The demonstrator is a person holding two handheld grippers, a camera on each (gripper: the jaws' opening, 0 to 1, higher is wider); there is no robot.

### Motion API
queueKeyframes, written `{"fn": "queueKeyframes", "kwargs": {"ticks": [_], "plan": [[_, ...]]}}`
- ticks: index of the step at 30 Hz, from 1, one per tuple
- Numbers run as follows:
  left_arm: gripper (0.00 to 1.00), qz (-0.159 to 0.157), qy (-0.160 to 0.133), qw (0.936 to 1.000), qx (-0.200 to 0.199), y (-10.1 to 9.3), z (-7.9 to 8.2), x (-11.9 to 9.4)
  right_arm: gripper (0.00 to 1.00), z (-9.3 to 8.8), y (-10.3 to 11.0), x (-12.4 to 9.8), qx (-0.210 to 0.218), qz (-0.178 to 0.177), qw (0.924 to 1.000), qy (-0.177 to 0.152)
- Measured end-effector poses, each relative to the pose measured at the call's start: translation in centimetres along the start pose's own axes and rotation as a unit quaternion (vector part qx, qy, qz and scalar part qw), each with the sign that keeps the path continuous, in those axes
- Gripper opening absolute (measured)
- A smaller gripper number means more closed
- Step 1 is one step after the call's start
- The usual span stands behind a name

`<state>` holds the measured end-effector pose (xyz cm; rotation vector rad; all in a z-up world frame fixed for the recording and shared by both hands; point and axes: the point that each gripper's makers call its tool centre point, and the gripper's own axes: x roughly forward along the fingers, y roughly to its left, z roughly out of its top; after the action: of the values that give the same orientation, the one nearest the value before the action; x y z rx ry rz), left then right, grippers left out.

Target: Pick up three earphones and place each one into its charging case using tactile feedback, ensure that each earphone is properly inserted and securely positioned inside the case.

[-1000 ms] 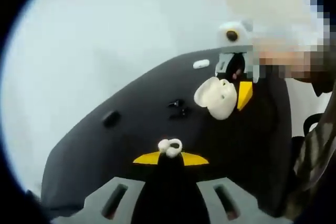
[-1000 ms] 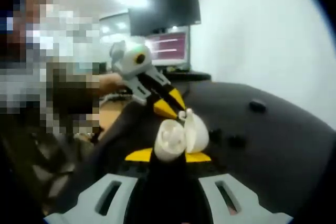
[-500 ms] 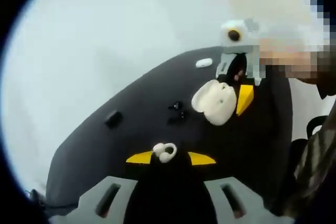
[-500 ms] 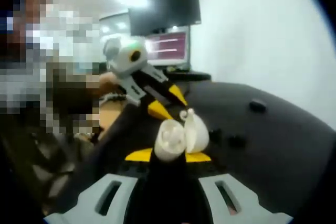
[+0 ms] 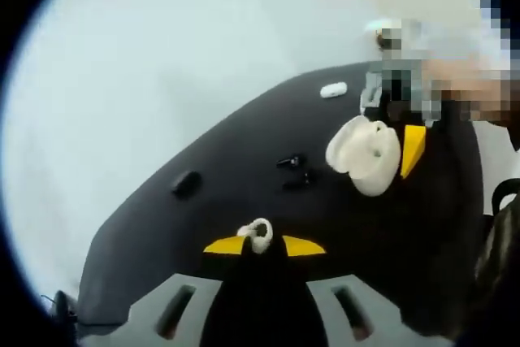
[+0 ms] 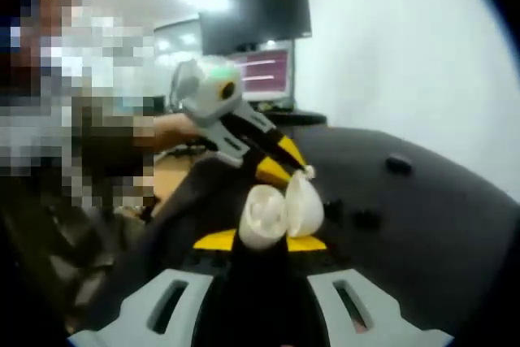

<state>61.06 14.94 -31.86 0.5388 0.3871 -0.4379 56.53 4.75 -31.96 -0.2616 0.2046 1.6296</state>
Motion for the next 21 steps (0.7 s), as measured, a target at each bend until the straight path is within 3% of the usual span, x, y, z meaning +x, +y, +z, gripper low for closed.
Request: {"fn": "queueKeyframes", "kwargs": {"ticks": [9,12,13,15,16,17,20,21], "plan": [[0.07,-0.002,-0.009,1.0,0.0,0.2,0.0,0.0,0.22,0.0,0.0,0.0,0.0,0.0,1.0,0.0],[0.07,-0.028,-0.039,0.9978,-0.046,-0.3,0.5,-0.5,0.22,0.0,0.0,0.0,0.0,0.0,1.0,0.0],[0.07,-0.048,-0.056,0.9945,-0.074,-0.6,0.9,-0.9,0.22,0.0,0.0,0.0,0.0,0.0,1.0,0.0],[0.07,-0.09,-0.085,0.9832,-0.133,-1.0,1.6,-1.8,0.22,0.0,0.0,0.0,0.0,0.0,1.0,0.0],[0.07,-0.113,-0.1,0.9735,-0.172,-1.2,1.8,-2.4,0.22,0.0,0.0,0.0,0.0,0.0,1.0,0.0],[0.07,-0.124,-0.099,0.9695,-0.187,-1.2,1.7,-2.6,0.22,0.0,0.0,0.0,0.0,0.001,1.0,0.0],[0.07,-0.184,-0.118,0.9308,-0.293,-1.4,2.0,-3.9,0.22,0.0,0.0,0.0,0.0,0.001,1.0,0.0],[0.06,-0.202,-0.129,0.9136,-0.329,-1.3,2.1,-4.4,0.22,0.0,0.0,0.0,0.0,0.001,1.0,0.0]]}}
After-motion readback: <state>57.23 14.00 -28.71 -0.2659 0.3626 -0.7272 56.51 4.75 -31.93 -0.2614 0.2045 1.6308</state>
